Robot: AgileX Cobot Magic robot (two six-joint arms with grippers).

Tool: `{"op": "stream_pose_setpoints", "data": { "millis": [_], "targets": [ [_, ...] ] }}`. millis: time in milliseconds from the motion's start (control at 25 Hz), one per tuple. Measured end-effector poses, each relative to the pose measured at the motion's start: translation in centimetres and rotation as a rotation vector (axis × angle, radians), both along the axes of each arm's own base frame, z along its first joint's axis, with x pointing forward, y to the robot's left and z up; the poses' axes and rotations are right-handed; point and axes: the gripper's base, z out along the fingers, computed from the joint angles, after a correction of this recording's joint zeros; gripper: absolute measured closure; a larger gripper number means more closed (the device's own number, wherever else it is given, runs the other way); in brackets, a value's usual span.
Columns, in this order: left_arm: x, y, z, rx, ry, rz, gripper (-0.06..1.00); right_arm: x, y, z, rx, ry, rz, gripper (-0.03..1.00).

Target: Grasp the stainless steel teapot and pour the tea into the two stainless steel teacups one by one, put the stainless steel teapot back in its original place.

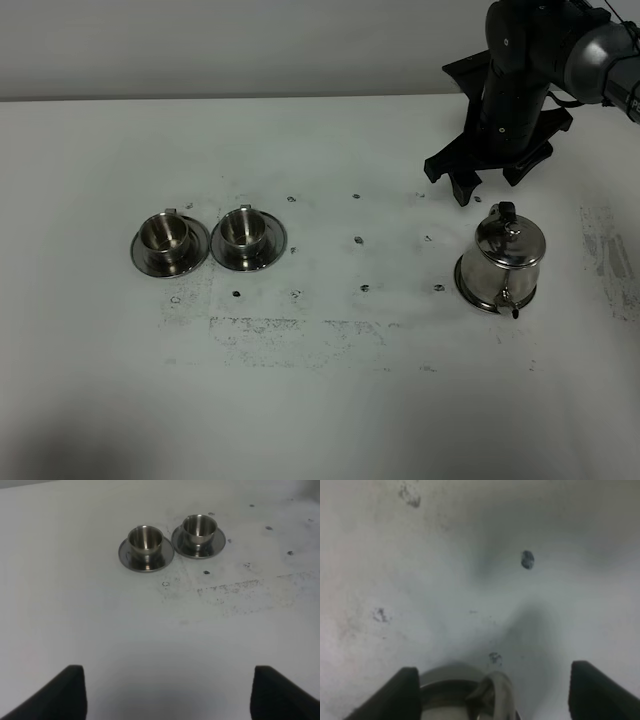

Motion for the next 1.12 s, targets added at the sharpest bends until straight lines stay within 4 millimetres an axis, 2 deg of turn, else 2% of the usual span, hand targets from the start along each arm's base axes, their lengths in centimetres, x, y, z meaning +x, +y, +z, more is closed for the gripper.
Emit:
{"op": "stream_pose_setpoints", "data": {
  "millis": [160,280,480,880,1120],
  "targets": [
    [0.0,0.0,0.0,0.000,0.000,0.000,0.30,-0.1,0.5,0.0,0.054,0.012,-0.010,0.38],
    [0.0,0.0,0.0,0.001,0.000,0.000,0.30,-0.4,1.9,0.0,0.143,0.030,0.005,0.38],
    [0.0,0.0,0.0,0.001,0.000,0.000,0.30,-0.9,3.8,0.0,0.169,0.038,0.042,0.38],
    [0.0,0.0,0.0,0.001,0.000,0.000,0.30,-1.0,4.2,0.0,0.201,0.047,0.036,0.38],
    [0.0,0.0,0.0,0.001,0.000,0.000,0.30,-1.7,3.9,-1.5,0.174,0.103,0.035,0.38]
  ]
}}
